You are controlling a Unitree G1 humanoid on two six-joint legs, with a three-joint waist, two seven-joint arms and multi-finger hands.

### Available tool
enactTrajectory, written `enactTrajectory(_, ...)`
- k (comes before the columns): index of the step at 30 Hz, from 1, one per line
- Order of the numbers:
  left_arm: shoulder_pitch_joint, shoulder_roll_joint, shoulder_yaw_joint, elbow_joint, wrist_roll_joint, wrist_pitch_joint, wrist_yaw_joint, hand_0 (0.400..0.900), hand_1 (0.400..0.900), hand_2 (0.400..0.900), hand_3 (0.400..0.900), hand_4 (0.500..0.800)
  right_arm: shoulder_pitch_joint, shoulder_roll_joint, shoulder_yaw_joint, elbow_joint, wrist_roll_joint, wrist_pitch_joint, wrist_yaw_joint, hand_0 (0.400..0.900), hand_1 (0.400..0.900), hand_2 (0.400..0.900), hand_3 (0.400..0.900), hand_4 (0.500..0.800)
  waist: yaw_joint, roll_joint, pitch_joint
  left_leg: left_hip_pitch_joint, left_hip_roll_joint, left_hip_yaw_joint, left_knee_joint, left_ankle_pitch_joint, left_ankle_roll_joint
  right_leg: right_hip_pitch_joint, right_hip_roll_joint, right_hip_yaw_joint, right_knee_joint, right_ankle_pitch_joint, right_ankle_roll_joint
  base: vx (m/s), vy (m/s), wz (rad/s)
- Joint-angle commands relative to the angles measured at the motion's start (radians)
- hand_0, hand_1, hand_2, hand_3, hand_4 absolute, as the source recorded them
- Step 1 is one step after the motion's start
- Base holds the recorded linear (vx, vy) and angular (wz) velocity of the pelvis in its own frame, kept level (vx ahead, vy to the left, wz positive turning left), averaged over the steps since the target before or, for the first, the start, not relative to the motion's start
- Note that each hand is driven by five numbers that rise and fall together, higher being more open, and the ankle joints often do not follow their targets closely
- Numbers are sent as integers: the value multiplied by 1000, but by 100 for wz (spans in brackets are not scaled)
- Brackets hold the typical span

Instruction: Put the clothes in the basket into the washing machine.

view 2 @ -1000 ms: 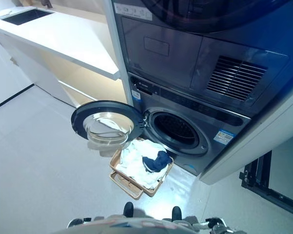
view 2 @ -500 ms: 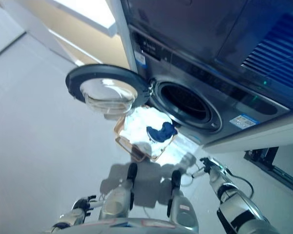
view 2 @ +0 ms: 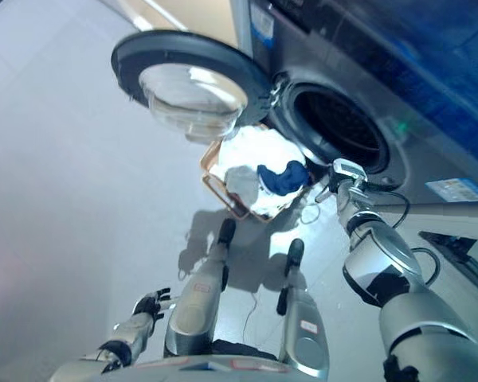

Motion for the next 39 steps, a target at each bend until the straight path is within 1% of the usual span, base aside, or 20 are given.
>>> enactTrajectory(1, 45, 26, -36, 12, -25, 11, 40, 900, 900, 900, 900, 800, -116, -74, 70, 18, 35, 11, -37, 900, 900, 900, 900, 800, 12, 58, 7, -65, -35, 24, 42, -14, 62, -8, 54, 6, 190, -30, -15, 30, 11, 9)
enactTrajectory(6, 45, 28, -34, -6, -34, 14, 43, 900, 900, 900, 900, 800, -155, -95, 86, 20, 56, 10, -40, 900, 900, 900, 900, 800, 36, 62, 7, -117, -28, 17, 62, -12, 61, -56, 53, -4, 221, -28, -6, 7, 9, 12)
enactTrajectory(11, 45, 24, -37, -11, -41, 11, 49, 900, 900, 900, 900, 800, -191, -117, 99, 14, 76, 5, -57, 900, 900, 900, 900, 800, 47, 70, 7, -187, -26, 6, 86, -9, 61, -112, 54, -13, 252, -24, 3, -10, 24, 8)
enactTrajectory(18, 44, 30, -20, -3, -56, 6, 60, 900, 900, 900, 900, 800, -249, -123, 132, -26, 89, -8, -69, 900, 900, 900, 900, 800, 60, 58, 7, -275, -23, -12, 117, -6, 59, -181, 60, -23, 279, -16, 15, -5, 8, 3)
enactTrajectory(21, 23, 35, -1, 49, -72, 5, 68, 900, 900, 900, 900, 800, -266, -114, 132, -46, 93, -8, -71, 900, 900, 900, 900, 800, 59, 42, 7, -306, -20, -18, 131, -8, 57, -206, 63, -26, 296, -16, 17, 1, -6, 7)
enactTrajectory(25, 30, 46, 11, 53, -83, 4, 79, 900, 900, 900, 900, 800, -289, -95, 136, -53, 101, -7, -80, 900, 900, 900, 900, 800, 62, 36, 7, -354, -15, -23, 154, -14, 55, -248, 61, -32, 333, -22, 25, -5, 16, 6)
enactTrajectory(28, 32, 45, 19, 32, -93, -3, 86, 900, 900, 900, 900, 800, -324, -99, 147, -35, 105, -6, -88, 900, 900, 900, 900, 800, 67, 47, 7, -414, -13, -34, 166, -2, 55, -299, 60, -43, 349, -14, 29, -30, 28, 5)
enactTrajectory(29, 39, 42, 23, 23, -98, -6, 88, 900, 900, 900, 900, 800, -330, -104, 152, -27, 109, -7, -92, 900, 900, 900, 900, 800, 68, 55, 7, -431, -14, -35, 179, -8, 56, -312, 58, -42, 364, -21, 32, -36, 43, 8)
enactTrajectory(31, 43, 36, 31, 10, -112, -13, 92, 900, 900, 900, 900, 800, -351, -123, 167, -23, 116, -9, -98, 900, 900, 900, 900, 800, 72, 68, 7, -469, -14, -40, 187, -5, 57, -348, 60, -45, 384, -19, 36, -9, 44, 9)
enactTrajectory(34, 42, 24, 29, -3, -119, -18, 96, 900, 900, 900, 900, 800, -382, -147, 197, -10, 117, -7, -102, 900, 900, 900, 900, 800, 73, 85, 7, -520, -15, -51, 204, -1, 59, -390, 59, -48, 407, -18, 39, -6, 36, 4)
enactTrajectory(38, 51, 10, 27, -20, -133, -28, 104, 900, 900, 900, 900, 800, -426, -161, 235, 18, 118, -6, -107, 900, 900, 900, 900, 800, 74, 113, 7, -620, -24, -68, 259, -2, 65, -470, 61, -51, 451, -10, 43, -12, 18, -1)
enactTrajectory(39, 56, 4, 28, -28, -133, -31, 109, 900, 900, 900, 900, 800, -430, -165, 246, 32, 115, -4, -109, 900, 900, 900, 900, 800, 75, 129, 7, -647, -28, -71, 276, -2, 65, -495, 61, -51, 469, -8, 46, -29, 62, 4)
